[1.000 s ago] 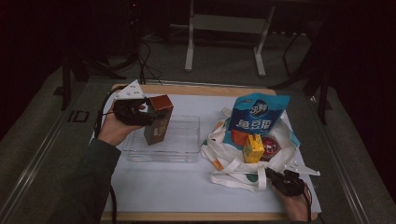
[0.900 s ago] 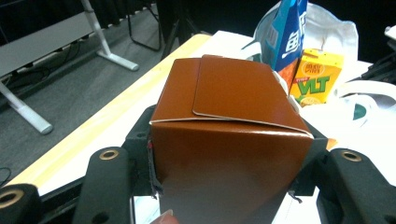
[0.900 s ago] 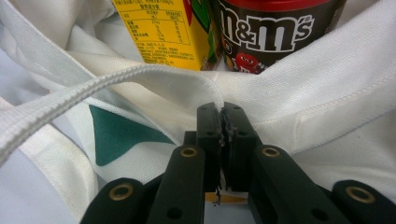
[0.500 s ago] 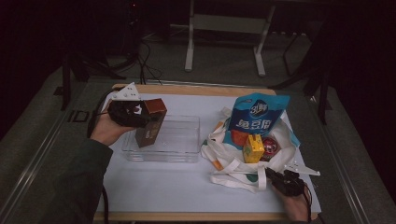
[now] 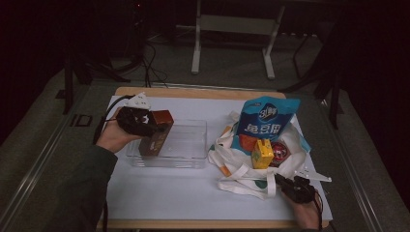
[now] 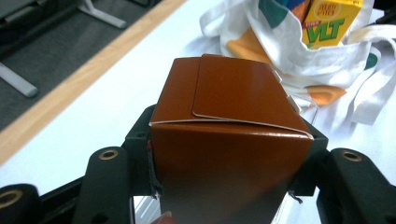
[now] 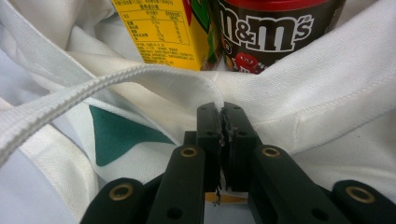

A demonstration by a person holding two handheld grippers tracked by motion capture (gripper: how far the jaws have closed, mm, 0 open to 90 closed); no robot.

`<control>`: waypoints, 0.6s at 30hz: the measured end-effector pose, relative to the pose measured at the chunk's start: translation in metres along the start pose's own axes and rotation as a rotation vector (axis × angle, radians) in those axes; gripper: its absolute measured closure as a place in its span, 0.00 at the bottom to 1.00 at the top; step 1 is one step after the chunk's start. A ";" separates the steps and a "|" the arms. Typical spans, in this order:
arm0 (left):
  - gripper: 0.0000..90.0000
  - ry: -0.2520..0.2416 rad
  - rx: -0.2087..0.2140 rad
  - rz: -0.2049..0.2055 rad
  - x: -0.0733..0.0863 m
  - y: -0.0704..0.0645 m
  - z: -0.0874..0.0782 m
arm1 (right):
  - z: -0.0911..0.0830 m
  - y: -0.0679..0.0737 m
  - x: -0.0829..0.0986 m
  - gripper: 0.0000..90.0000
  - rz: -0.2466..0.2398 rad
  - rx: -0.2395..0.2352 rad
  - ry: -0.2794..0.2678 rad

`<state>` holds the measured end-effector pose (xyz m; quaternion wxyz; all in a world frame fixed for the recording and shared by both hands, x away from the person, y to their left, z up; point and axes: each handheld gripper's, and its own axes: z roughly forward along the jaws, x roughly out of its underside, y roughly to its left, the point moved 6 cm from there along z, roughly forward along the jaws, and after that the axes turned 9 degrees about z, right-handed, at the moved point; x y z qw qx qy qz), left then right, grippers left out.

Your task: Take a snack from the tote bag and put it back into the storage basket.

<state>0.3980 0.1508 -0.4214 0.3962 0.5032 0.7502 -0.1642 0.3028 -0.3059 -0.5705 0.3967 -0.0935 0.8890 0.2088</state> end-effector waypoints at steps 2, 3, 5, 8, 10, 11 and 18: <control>0.47 0.019 0.037 -0.004 0.001 -0.002 0.006 | 0.000 0.000 0.000 0.96 0.001 -0.001 0.000; 0.47 0.031 0.048 -0.002 0.002 -0.003 0.009 | 0.000 0.000 0.000 0.96 0.001 -0.001 0.000; 0.47 0.042 0.056 -0.004 0.002 -0.004 0.012 | 0.000 0.000 0.000 0.96 0.001 -0.001 0.000; 0.45 0.033 0.088 -0.012 -0.002 -0.006 0.020 | 0.000 0.000 0.000 0.96 0.001 0.000 0.000; 0.45 0.027 0.116 -0.009 -0.005 -0.010 0.027 | 0.000 0.000 0.000 0.96 0.001 0.000 0.000; 0.44 0.023 0.131 -0.010 -0.007 -0.011 0.029 | 0.000 0.000 0.000 0.96 0.002 -0.001 0.000; 0.41 0.033 0.219 -0.005 -0.015 -0.025 0.054 | 0.000 0.000 0.000 0.96 0.002 -0.002 0.000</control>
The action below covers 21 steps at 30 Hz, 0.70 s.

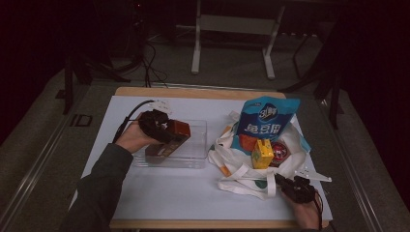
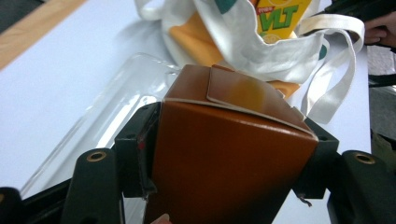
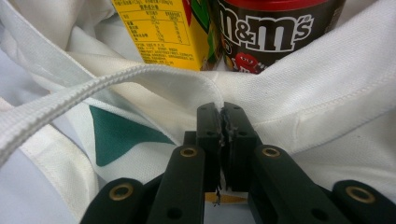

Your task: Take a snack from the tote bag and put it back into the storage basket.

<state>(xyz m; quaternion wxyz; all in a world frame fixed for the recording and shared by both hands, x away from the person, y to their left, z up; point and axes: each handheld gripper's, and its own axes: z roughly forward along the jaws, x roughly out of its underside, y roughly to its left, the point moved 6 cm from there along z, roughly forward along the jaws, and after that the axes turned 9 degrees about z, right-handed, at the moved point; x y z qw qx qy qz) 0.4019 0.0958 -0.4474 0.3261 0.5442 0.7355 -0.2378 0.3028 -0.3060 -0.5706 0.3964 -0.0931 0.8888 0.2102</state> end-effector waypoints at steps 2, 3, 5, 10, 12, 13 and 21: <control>0.40 0.008 0.012 0.006 -0.002 -0.003 0.008 | 0.000 0.000 0.000 0.96 0.000 -0.001 0.000; 0.40 0.008 0.012 0.006 -0.002 -0.003 0.008 | 0.000 0.000 0.000 0.96 0.000 -0.001 0.000; 0.39 0.023 0.012 0.010 -0.004 -0.007 0.020 | 0.000 0.000 0.000 0.96 0.000 -0.001 0.000; 0.37 0.055 0.026 0.003 -0.006 -0.013 0.040 | 0.000 0.000 0.000 0.96 0.000 -0.002 0.000; 0.36 0.077 0.032 0.010 -0.005 -0.015 0.045 | 0.000 0.000 0.000 0.96 0.000 -0.002 0.000; 0.36 0.088 0.033 0.013 -0.004 -0.016 0.048 | 0.000 0.000 0.000 0.96 0.000 -0.002 0.000; 0.35 0.153 0.022 0.021 0.000 -0.020 0.062 | 0.000 0.000 0.000 0.96 0.000 -0.001 0.000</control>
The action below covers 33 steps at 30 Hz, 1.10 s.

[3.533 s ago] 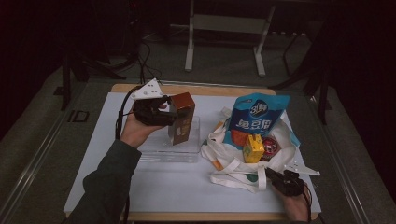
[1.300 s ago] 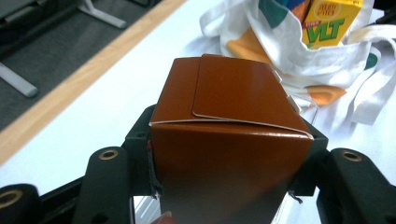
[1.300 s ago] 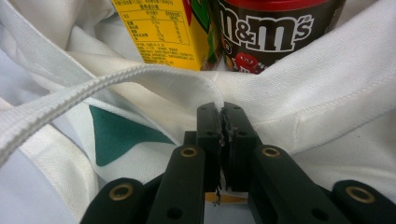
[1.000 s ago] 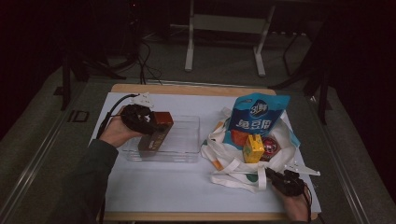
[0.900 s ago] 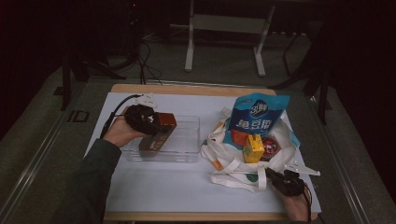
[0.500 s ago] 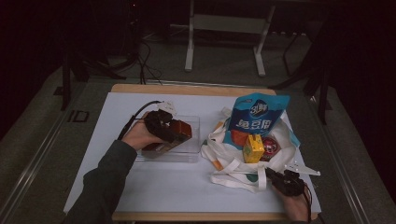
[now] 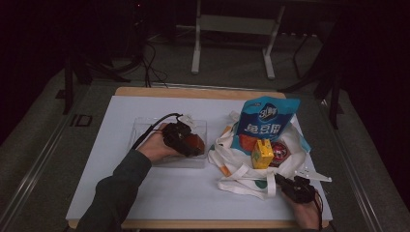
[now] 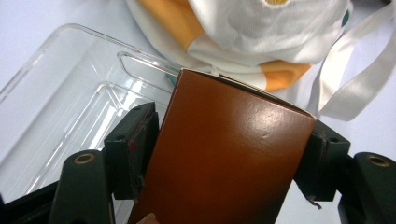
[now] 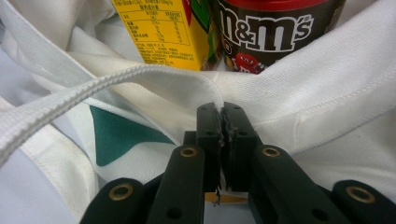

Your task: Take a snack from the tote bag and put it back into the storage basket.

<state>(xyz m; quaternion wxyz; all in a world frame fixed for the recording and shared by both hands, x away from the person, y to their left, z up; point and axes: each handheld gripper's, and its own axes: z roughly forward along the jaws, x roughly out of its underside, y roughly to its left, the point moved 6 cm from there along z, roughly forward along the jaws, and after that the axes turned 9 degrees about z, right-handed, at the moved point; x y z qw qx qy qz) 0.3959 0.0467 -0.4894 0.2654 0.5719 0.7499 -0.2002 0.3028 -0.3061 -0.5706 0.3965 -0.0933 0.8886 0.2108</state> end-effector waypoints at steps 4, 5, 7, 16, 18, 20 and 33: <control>0.34 0.020 -0.005 -0.001 0.001 -0.001 0.004 | 0.000 0.000 0.000 0.96 0.000 0.000 0.000; 0.34 0.024 -0.005 -0.004 0.001 -0.001 0.005 | 0.000 0.000 0.000 0.96 0.000 -0.001 0.000; 0.33 0.027 -0.001 -0.014 0.001 -0.001 0.006 | 0.000 0.000 0.000 0.96 0.000 -0.001 0.000; 0.32 -0.004 -0.012 -0.014 -0.002 -0.004 0.004 | 0.000 0.000 0.000 0.96 0.000 0.001 0.000; 0.33 -0.023 -0.024 -0.013 -0.004 -0.005 0.003 | 0.000 0.000 0.000 0.96 -0.001 0.002 0.000; 0.34 -0.037 -0.032 -0.005 -0.006 -0.007 0.001 | 0.000 0.000 0.000 0.96 -0.001 0.002 -0.001; 0.38 -0.148 -0.151 -0.006 -0.028 -0.013 -0.001 | 0.000 0.000 0.000 0.95 0.000 -0.003 -0.003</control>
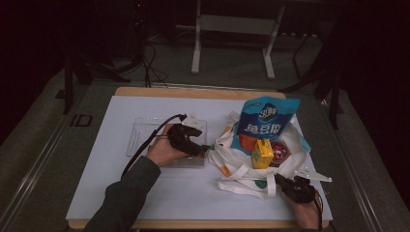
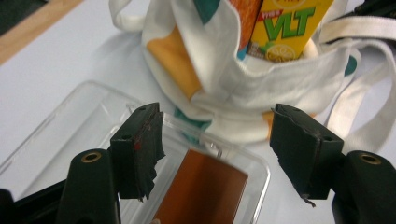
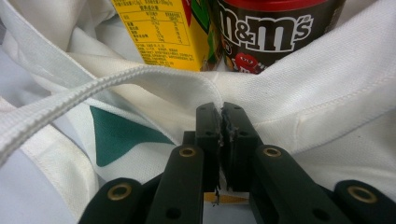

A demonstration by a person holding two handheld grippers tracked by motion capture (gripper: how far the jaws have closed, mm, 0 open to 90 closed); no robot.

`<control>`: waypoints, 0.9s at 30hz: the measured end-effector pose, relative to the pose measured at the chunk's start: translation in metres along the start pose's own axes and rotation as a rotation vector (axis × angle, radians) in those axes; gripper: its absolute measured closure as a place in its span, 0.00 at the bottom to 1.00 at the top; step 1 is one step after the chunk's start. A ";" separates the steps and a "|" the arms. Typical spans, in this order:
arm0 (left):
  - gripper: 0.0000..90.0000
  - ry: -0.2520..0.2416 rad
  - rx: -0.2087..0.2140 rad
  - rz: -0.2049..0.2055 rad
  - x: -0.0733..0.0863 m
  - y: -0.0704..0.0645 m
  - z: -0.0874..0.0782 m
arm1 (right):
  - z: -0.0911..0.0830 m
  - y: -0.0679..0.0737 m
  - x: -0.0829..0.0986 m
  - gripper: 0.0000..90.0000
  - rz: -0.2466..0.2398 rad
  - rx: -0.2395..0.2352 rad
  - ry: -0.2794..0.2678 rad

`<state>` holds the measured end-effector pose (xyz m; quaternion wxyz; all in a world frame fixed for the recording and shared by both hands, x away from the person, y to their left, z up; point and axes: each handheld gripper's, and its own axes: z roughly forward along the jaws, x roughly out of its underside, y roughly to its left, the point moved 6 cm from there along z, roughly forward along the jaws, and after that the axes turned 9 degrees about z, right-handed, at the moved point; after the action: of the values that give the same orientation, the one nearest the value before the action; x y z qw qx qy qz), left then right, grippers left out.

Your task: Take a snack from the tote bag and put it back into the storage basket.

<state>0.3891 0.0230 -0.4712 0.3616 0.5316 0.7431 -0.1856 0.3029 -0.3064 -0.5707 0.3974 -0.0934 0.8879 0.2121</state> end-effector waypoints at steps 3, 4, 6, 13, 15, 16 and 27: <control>0.39 -0.013 -0.029 0.010 -0.006 -0.001 0.002 | 0.000 0.000 0.000 0.95 0.003 -0.002 0.000; 0.40 -0.021 -0.041 0.010 -0.008 -0.001 0.002 | 0.000 0.000 0.000 0.95 0.003 -0.002 0.000; 0.41 -0.035 -0.046 0.010 -0.011 -0.003 0.003 | 0.000 0.000 0.000 0.95 0.001 0.000 -0.001; 0.42 -0.088 -0.050 0.006 -0.022 -0.008 0.005 | 0.000 0.000 0.000 0.95 -0.001 0.002 -0.001; 0.44 -0.096 -0.049 0.011 -0.026 -0.010 0.005 | 0.000 0.000 0.000 0.95 -0.002 0.002 -0.001; 0.44 -0.101 -0.052 0.009 -0.028 -0.010 0.005 | 0.000 0.000 0.000 0.95 -0.002 0.002 -0.002; 0.43 -0.139 -0.033 -0.005 -0.040 -0.014 0.008 | 0.000 0.000 0.000 0.95 -0.001 0.001 -0.001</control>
<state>0.3858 -0.0138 -0.4485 0.4204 0.5098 0.7205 -0.2107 0.3028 -0.3062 -0.5708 0.3981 -0.0933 0.8877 0.2116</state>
